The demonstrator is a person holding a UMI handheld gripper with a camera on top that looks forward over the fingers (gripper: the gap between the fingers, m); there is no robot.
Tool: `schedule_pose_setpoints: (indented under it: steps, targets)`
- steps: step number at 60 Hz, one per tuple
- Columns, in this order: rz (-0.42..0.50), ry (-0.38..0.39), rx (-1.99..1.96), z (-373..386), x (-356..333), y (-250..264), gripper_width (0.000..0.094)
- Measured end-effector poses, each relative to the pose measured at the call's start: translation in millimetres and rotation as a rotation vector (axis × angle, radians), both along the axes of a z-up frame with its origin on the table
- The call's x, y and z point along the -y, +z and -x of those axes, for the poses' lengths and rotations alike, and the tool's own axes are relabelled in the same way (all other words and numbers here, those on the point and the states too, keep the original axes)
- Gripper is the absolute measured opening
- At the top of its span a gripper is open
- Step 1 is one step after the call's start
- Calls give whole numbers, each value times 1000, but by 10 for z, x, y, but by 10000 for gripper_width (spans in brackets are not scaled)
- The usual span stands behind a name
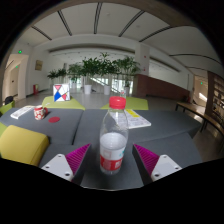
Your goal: Pour water
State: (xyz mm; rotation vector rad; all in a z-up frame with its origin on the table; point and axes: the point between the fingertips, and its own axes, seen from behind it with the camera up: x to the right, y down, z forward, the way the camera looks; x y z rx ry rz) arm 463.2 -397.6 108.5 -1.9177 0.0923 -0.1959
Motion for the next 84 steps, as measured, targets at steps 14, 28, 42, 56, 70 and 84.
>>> schedule_pose_setpoints:
  steps: [14, 28, 42, 56, 70, 84]
  targets:
    - [-36, -2, -18, -124, -637, -254, 540]
    - [-37, -21, 32, -81, -695, -231, 367]
    - [-67, -98, 193, -148, -933, 344, 366]
    - [-203, -185, 694, 150, -2037, 1842, 368]
    - [-293, -121, 1332, 1802, -3368, 2757, 363]
    - [-308, 102, 1980, 3611, -4184, 2136, 366]
